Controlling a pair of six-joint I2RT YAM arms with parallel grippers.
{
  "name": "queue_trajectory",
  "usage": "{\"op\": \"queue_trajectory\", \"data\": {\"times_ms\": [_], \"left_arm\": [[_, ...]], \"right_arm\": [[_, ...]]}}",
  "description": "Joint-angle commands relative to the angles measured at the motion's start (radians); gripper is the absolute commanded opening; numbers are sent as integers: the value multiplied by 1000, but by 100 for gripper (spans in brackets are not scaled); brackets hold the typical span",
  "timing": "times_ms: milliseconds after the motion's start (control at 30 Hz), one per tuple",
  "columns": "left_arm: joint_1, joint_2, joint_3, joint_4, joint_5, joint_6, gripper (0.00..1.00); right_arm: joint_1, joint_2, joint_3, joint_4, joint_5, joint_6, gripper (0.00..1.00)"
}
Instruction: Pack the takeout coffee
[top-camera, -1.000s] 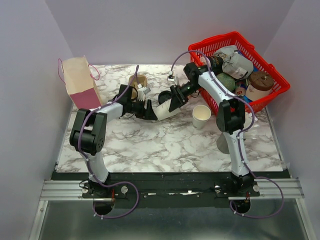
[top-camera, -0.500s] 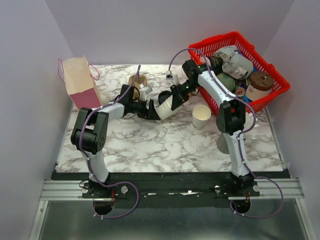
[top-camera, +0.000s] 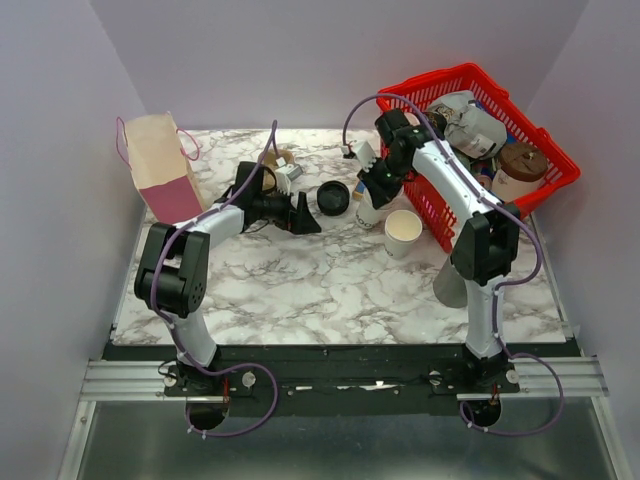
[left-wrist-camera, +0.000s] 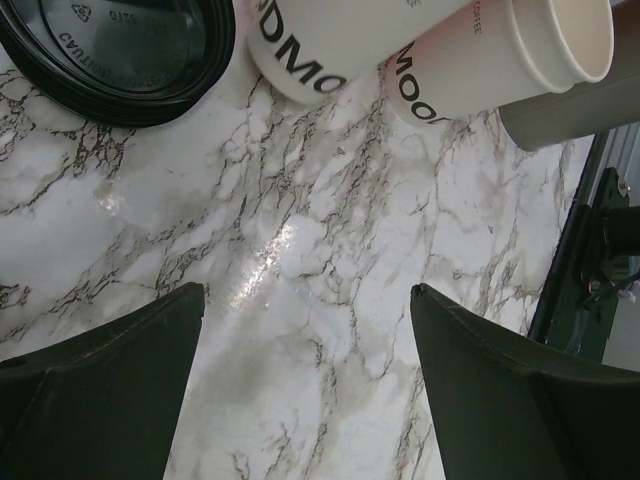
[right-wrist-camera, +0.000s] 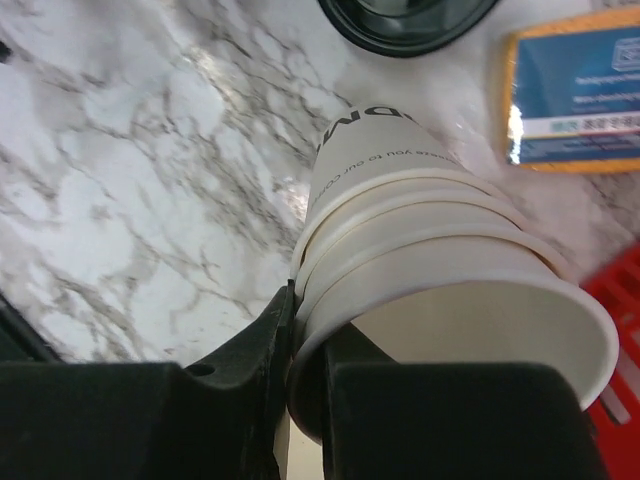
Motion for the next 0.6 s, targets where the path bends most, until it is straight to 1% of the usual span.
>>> {"op": "queue_trajectory", "data": {"times_ms": [0, 133, 200, 267, 300, 333, 400, 433, 567], "left_arm": [[13, 0, 20, 15, 34, 34, 92], [13, 33, 63, 18, 38, 21, 92], [13, 49, 86, 19, 41, 8, 92], [13, 56, 102, 21, 41, 4, 92], [13, 64, 106, 19, 43, 2, 92], [15, 64, 111, 15, 43, 4, 92], [13, 67, 119, 5, 46, 10, 92], [13, 67, 120, -5, 44, 19, 92], [15, 63, 125, -30, 47, 33, 94]], "right_arm": [[2, -35, -34, 32, 209, -79, 17], [2, -32, -51, 50, 339, -128, 16], [2, -36, -62, 78, 373, -140, 16], [2, -42, -68, 101, 375, -151, 18], [2, -47, -65, 105, 377, -151, 23], [2, -48, -62, 110, 377, -148, 35], [2, -47, -33, 93, 377, -145, 43], [2, -45, -13, 82, 377, -133, 49], [2, -59, 53, 41, 375, -105, 58]]}}
